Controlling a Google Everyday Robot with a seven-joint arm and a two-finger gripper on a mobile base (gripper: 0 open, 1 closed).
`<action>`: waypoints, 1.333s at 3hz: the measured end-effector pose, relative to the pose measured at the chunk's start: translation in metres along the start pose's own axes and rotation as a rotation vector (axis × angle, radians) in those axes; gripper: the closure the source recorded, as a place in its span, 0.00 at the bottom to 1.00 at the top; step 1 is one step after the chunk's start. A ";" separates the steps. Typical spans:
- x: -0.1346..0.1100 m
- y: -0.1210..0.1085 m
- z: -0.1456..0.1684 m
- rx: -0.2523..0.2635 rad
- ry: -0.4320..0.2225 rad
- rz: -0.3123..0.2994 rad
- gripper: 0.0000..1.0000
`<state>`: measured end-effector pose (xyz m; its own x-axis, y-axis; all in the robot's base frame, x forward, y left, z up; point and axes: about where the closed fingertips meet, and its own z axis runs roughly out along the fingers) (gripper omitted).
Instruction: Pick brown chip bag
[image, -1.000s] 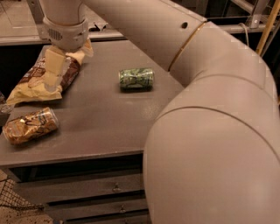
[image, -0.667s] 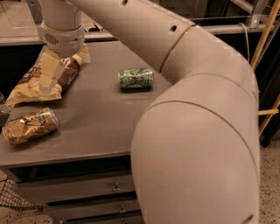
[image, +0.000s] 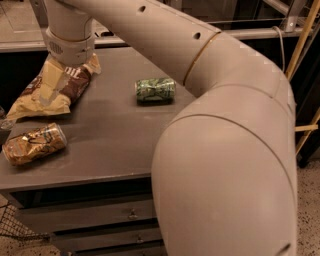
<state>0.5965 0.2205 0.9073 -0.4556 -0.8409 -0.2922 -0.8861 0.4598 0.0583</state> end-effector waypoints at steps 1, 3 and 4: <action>-0.003 0.000 0.001 0.000 -0.010 0.000 0.00; -0.030 0.010 0.018 -0.053 -0.032 0.096 0.00; -0.044 0.010 0.034 -0.029 0.006 0.151 0.00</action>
Offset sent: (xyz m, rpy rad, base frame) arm 0.0007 0.0295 -0.0065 0.1109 0.0895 -0.0835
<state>0.6108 0.2714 0.8881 -0.5841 -0.7645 -0.2727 -0.8096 0.5726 0.1288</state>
